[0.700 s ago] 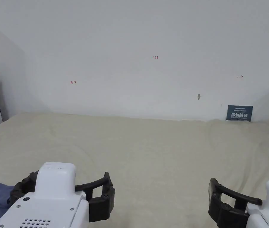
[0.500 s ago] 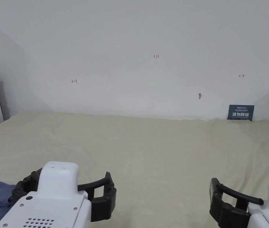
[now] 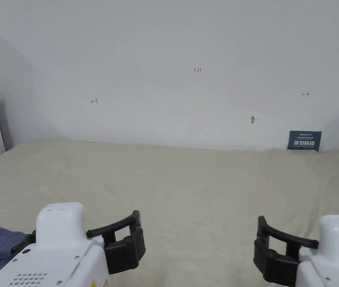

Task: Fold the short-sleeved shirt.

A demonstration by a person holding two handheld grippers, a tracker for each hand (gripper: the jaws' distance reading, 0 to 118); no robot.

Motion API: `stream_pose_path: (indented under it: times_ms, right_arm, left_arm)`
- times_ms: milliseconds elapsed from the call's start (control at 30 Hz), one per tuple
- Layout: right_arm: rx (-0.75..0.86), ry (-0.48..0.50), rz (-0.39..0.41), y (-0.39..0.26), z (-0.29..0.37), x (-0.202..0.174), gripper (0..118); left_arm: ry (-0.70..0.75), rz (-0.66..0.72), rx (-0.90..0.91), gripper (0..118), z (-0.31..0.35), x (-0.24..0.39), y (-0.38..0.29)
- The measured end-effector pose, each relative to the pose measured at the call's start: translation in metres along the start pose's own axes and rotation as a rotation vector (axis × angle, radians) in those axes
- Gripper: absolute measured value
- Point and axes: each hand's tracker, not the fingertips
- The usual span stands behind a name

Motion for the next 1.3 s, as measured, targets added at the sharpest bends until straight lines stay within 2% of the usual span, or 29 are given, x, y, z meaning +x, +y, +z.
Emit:
stream_pose_path:
  times_ms: [100,233,267,333,400,433,500,567,633,700,767,867,933,967,1033,1067,1200,1233,1300]
  right_arm:
    - [0.037,-0.032,0.227,0.005,0.006,-0.026,118]
    - [0.109,-0.016,0.680,-0.012,0.015,-0.069,118]
    - [0.115,-0.017,0.737,-0.017,0.015,-0.077,118]
    - [0.108,0.030,0.795,-0.025,0.015,-0.088,118]
    - [0.081,0.101,0.749,-0.027,0.015,-0.093,118]
    - [0.070,0.125,0.725,-0.027,0.014,-0.094,118]
    - [0.068,0.133,0.664,-0.026,0.012,-0.095,118]
    - [0.054,0.126,0.555,-0.021,0.008,-0.090,118]
    - [0.025,0.125,0.392,-0.013,0.003,-0.081,118]
    - [-0.001,0.144,0.189,-0.006,-0.002,-0.063,118]
    - [-0.017,0.146,-0.063,-0.003,-0.008,-0.042,118]
    - [-0.019,0.197,-0.363,-0.013,-0.015,-0.011,118]
    - [-0.041,0.173,-0.450,-0.023,-0.019,0.000,118]
    - [-0.061,0.154,-0.473,-0.029,-0.019,0.003,118]
    - [-0.084,0.122,-0.431,-0.032,-0.021,0.007,118]
    - [-0.082,0.085,-0.377,-0.032,-0.021,0.006,118]
    - [-0.027,0.043,-0.161,-0.029,-0.015,-0.006,118]
    - [-0.016,0.037,-0.128,-0.030,-0.015,-0.011,118]
    - [-0.013,0.041,-0.116,-0.030,-0.015,-0.015,118]
  left_arm:
    - [-0.112,0.201,-0.008,114,-0.007,-0.017,-0.005]
    - [-0.303,0.624,-0.055,114,-0.024,-0.048,-0.028]
    - [-0.341,0.722,-0.059,114,-0.028,-0.055,-0.035]
    - [-0.365,0.876,-0.033,114,-0.033,-0.066,-0.053]
    - [-0.346,1.012,-0.040,114,-0.038,-0.078,-0.067]
    - [-0.304,1.033,-0.054,114,-0.039,-0.083,-0.071]
    - [-0.193,0.911,-0.087,114,-0.037,-0.083,-0.068]
    - [-0.051,0.681,-0.088,114,-0.034,-0.078,-0.055]
    - [0.014,0.535,-0.058,114,-0.028,-0.066,-0.041]
    - [0.033,0.400,-0.031,114,-0.023,-0.053,-0.026]
    - [0.055,0.183,0.018,114,-0.016,-0.028,-0.012]
    - [0.102,-0.152,0.084,114,-0.006,0.009,-0.010]
    - [0.111,-0.281,0.094,114,-0.004,0.028,-0.012]
    - [0.086,-0.298,0.105,114,-0.004,0.035,-0.014]
    - [0.073,-0.306,0.080,114,-0.007,0.041,-0.017]
    - [0.073,-0.299,0.068,114,-0.008,0.043,-0.019]
    - [0.064,-0.246,0.047,114,-0.011,0.035,-0.023]
    - [0.079,-0.237,0.048,114,-0.012,0.034,-0.024]
    - [0.101,-0.229,0.048,114,-0.013,0.029,-0.022]
